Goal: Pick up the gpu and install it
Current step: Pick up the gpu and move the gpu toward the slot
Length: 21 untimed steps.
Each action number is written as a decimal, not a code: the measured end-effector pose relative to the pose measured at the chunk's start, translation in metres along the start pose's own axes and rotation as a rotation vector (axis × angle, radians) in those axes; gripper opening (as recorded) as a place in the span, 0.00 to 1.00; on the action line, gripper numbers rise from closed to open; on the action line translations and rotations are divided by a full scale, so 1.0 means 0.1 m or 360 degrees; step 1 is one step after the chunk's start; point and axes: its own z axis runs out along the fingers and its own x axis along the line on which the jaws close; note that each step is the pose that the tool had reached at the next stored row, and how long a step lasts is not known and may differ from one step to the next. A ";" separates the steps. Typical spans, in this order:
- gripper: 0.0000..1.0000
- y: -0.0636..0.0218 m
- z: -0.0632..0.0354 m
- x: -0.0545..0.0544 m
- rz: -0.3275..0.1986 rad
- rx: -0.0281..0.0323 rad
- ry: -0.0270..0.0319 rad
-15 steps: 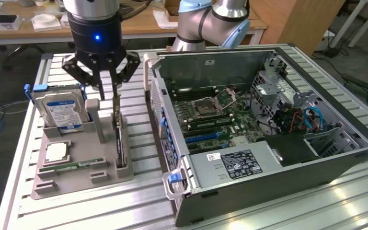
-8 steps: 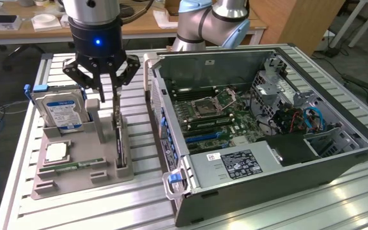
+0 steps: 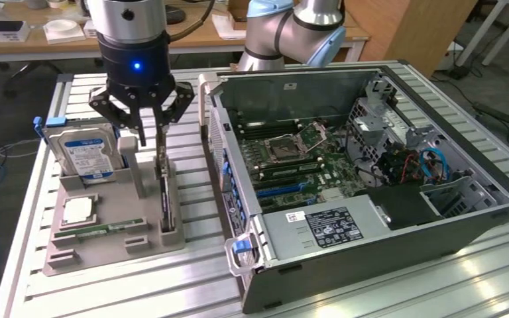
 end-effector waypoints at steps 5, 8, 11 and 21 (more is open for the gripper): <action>0.32 -0.002 0.052 0.01 0.0000 0.00000 -0.00001; 0.32 -0.008 0.071 0.01 -0.0001 0.00003 0.00004; 0.32 -0.049 0.090 0.01 -0.0001 -0.00001 0.00001; 0.32 -0.202 0.145 0.01 -0.0001 -0.00001 0.00001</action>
